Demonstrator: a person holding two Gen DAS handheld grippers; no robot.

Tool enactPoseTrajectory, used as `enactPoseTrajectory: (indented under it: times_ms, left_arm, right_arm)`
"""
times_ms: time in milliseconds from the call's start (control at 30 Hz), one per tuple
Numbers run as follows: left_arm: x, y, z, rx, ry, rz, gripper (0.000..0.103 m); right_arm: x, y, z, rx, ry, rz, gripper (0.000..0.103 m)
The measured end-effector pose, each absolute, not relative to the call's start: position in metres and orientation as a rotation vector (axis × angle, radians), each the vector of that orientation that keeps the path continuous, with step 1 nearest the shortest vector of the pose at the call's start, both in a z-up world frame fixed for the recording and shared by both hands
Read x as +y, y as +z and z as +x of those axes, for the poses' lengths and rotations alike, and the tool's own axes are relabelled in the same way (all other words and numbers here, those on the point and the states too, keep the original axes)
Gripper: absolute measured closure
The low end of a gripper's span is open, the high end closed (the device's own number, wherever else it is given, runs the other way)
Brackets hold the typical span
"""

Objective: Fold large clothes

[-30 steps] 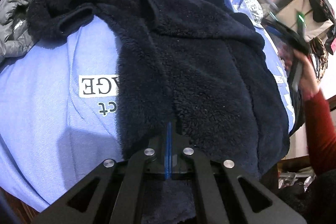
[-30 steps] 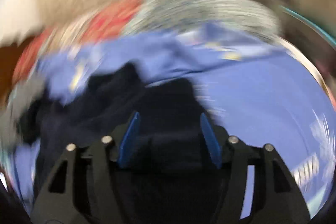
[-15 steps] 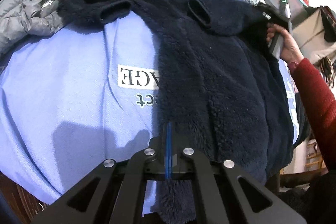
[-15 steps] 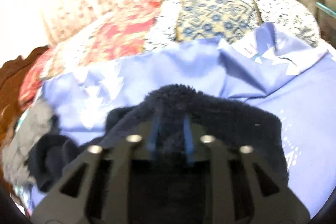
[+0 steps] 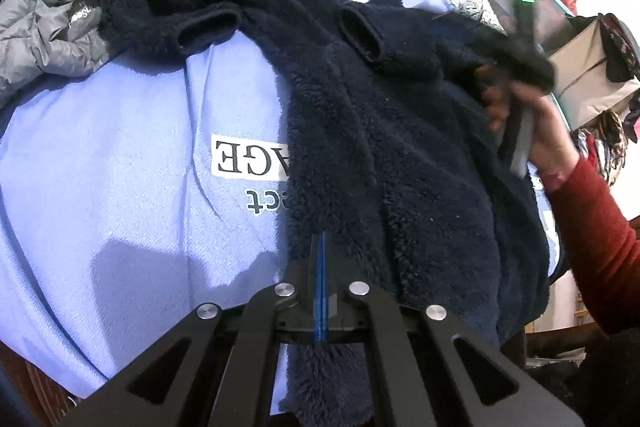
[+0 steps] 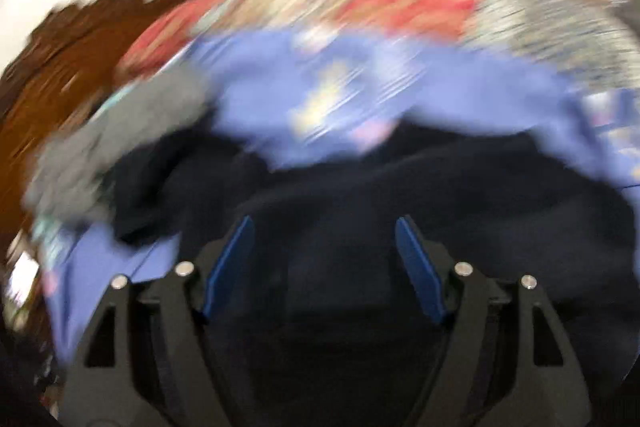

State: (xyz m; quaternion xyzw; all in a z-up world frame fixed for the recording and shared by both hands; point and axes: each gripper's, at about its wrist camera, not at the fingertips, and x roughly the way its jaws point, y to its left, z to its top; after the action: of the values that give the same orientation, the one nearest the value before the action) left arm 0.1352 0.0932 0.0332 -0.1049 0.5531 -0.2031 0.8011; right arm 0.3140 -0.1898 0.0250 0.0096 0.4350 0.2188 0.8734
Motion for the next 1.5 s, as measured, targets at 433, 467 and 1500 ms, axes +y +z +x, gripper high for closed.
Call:
enactPoseTrajectory:
  times_ms: [433, 467, 1500]
  left_arm:
    - [0.124, 0.028, 0.131, 1.155, -0.4, -0.272, 0.08]
    - [0.124, 0.03, 0.136, 1.14, -0.387, -0.268, 0.08]
    - [0.203, 0.079, 0.232, 0.805, -0.165, -0.252, 0.007]
  right_arm:
    - [-0.1, -0.012, 0.363, 1.195, 0.495, 0.243, 0.046]
    - [-0.097, -0.017, 0.363, 1.22, 0.498, 0.232, 0.038]
    - [-0.077, 0.124, 0.275, 0.835, 0.834, 0.204, 0.099]
